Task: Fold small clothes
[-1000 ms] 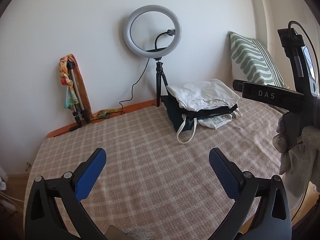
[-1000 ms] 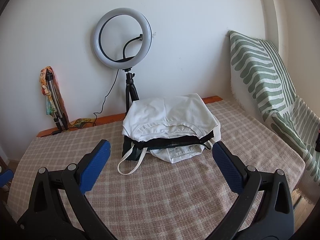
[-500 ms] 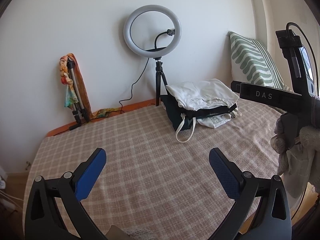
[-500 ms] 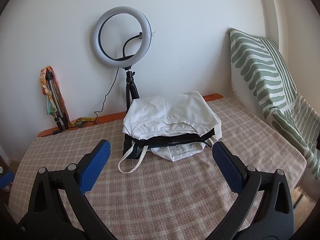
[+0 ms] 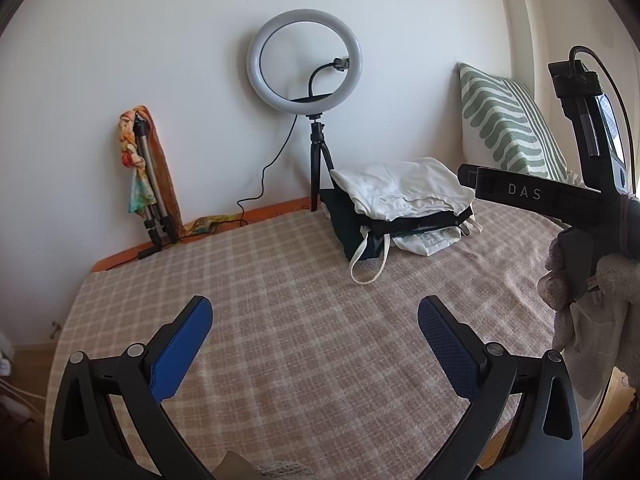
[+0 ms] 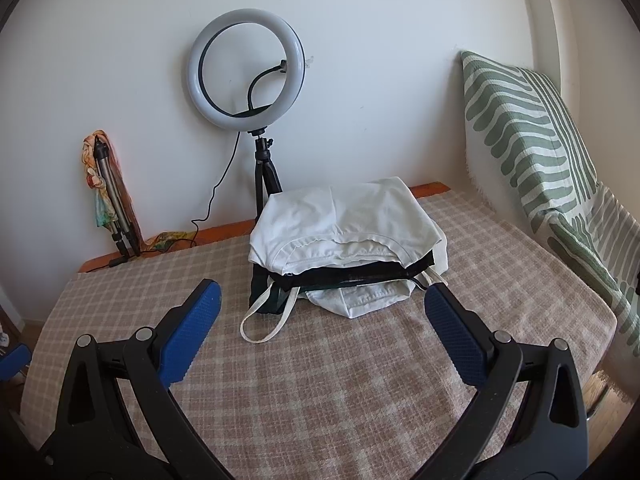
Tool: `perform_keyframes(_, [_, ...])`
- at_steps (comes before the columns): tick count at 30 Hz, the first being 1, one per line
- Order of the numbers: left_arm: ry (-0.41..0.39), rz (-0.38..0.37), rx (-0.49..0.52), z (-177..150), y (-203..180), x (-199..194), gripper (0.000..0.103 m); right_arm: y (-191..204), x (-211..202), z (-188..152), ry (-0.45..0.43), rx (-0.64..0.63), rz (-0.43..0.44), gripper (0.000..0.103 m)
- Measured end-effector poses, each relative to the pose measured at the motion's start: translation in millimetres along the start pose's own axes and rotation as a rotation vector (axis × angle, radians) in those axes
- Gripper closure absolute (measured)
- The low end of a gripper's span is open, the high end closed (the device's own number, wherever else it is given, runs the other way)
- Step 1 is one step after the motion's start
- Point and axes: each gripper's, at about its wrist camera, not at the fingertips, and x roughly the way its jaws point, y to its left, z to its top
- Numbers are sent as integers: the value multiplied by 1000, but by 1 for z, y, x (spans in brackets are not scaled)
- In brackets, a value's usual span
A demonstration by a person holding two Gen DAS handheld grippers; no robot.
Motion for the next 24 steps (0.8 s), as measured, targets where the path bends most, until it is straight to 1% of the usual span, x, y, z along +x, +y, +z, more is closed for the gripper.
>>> perform_keyframes(24, [3, -4, -7, 0, -4, -1, 1, 3, -1, -4, 1, -1, -2, 0])
